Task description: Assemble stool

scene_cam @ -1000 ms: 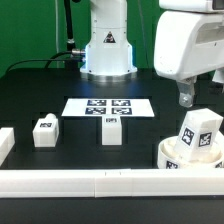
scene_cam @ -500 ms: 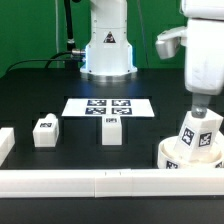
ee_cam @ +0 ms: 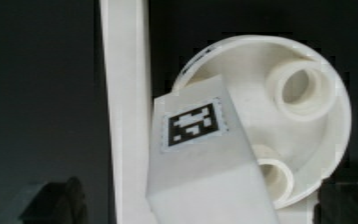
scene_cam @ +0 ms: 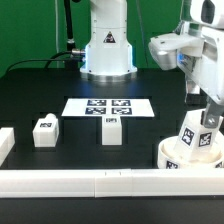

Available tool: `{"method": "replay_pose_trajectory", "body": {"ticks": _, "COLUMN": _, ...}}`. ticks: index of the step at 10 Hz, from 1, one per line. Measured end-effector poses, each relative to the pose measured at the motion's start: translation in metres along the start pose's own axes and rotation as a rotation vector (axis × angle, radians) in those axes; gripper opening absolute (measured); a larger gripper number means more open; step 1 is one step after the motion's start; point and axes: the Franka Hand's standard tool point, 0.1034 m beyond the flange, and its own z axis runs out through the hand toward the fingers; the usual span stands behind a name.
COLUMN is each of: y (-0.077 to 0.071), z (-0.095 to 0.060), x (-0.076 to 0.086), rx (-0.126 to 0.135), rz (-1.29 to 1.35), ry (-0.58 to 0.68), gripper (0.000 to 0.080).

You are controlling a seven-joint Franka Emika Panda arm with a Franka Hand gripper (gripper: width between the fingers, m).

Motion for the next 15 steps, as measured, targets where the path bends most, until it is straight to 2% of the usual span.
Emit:
{"method": "replay_pose_trajectory", "body": {"ticks": 2, "y": 0.0009, "z": 0.0065, "x": -0.0022, "rx": 0.006, "rz": -0.089, "ry": -0.001, "gripper": 0.0649}}
{"method": "replay_pose_trajectory", "body": {"ticks": 4, "y": 0.001, "z": 0.0064, "x": -0.0045, "rx": 0.006, "rz": -0.098, "ry": -0.004, "gripper": 0.0649}}
{"method": "replay_pose_trajectory", "body": {"ticks": 6, "y": 0.0012, "z": 0.0066, "x": -0.0063, "rx": 0.007, "rz": -0.094, "ry": -0.005, "gripper": 0.0412}}
{"method": "replay_pose_trajectory", "body": {"ticks": 7, "y": 0.0012, "z": 0.0067, "x": -0.0065, "rx": 0.007, "rz": -0.093, "ry": -0.005, "gripper": 0.0412}}
{"method": "replay_pose_trajectory", "body": {"ticks": 8, "y": 0.0012, "z": 0.0068, "x": -0.0069, "rx": 0.007, "rz": -0.092, "ry": -0.005, "gripper": 0.0334}}
{"method": "replay_pose_trajectory", "body": {"ticks": 11, "y": 0.0012, "z": 0.0068, "x": -0.0073, "rx": 0.007, "rz": -0.065, "ry": -0.005, "gripper": 0.0334}}
{"method": "replay_pose_trajectory", "body": {"ticks": 13, "y": -0.0009, "z": 0.0068, "x": -0.0065, "rx": 0.007, "rz": 0.181, "ry": -0.001, "gripper": 0.0334}}
{"method": "replay_pose_trajectory", "body": {"ticks": 15, "y": -0.001, "z": 0.0071, "x": -0.0057, "rx": -0.003, "rz": 0.408, "ry": 0.004, "gripper": 0.0334}}
